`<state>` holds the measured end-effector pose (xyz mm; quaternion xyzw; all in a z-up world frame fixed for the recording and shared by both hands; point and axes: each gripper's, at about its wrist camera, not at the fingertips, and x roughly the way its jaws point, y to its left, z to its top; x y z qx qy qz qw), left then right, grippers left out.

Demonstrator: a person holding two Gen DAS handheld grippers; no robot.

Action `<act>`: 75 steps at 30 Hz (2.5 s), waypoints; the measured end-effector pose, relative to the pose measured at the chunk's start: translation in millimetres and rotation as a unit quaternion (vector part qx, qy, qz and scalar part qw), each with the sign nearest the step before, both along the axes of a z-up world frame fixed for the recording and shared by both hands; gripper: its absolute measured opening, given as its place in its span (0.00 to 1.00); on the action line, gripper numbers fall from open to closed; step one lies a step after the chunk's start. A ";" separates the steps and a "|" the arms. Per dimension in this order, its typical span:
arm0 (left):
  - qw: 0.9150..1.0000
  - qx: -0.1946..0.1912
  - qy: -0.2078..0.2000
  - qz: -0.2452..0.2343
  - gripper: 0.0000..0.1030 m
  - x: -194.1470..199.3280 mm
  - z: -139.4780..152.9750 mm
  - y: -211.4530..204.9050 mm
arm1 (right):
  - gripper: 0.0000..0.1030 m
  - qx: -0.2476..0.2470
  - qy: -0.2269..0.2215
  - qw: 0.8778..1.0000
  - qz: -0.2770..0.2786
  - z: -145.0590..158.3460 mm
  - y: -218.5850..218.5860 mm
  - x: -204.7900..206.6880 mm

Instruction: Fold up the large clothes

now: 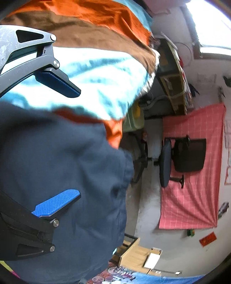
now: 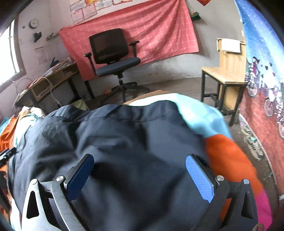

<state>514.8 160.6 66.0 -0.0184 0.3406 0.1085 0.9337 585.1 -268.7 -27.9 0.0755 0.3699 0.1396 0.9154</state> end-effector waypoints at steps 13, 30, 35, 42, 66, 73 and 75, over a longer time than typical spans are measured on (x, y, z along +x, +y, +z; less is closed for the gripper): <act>0.989 -0.121 0.064 -0.058 0.98 -2.4 -10.3 43.1 | 1.00 -0.012 0.046 0.999 -0.016 -25.8 -66.3 -17.4; 0.962 -0.234 0.125 -0.072 0.99 18.0 -39.1 61.8 | 1.00 0.167 0.136 0.976 0.018 -73.1 -107.1 5.2; 0.947 -0.282 0.141 -0.069 0.99 18.2 -43.2 65.8 | 1.00 0.205 0.146 0.967 0.038 -71.2 -108.6 7.4; 0.939 -0.297 0.145 -0.091 0.99 15.9 -33.0 64.9 | 1.00 0.242 0.168 0.952 0.083 -68.9 -97.1 7.5; 0.984 -0.153 0.065 -0.059 0.17 -40.5 21.0 3.3 | 0.21 0.153 0.112 0.980 0.053 -15.4 -43.1 -21.2; 0.989 -0.121 0.028 -0.086 0.14 -57.1 40.9 -28.3 | 0.18 0.098 0.031 0.992 0.070 34.1 -21.7 -44.9; 0.989 -0.119 0.021 -0.090 0.14 -64.5 47.7 -32.9 | 0.17 0.082 0.012 0.994 0.076 47.6 -19.2 -54.2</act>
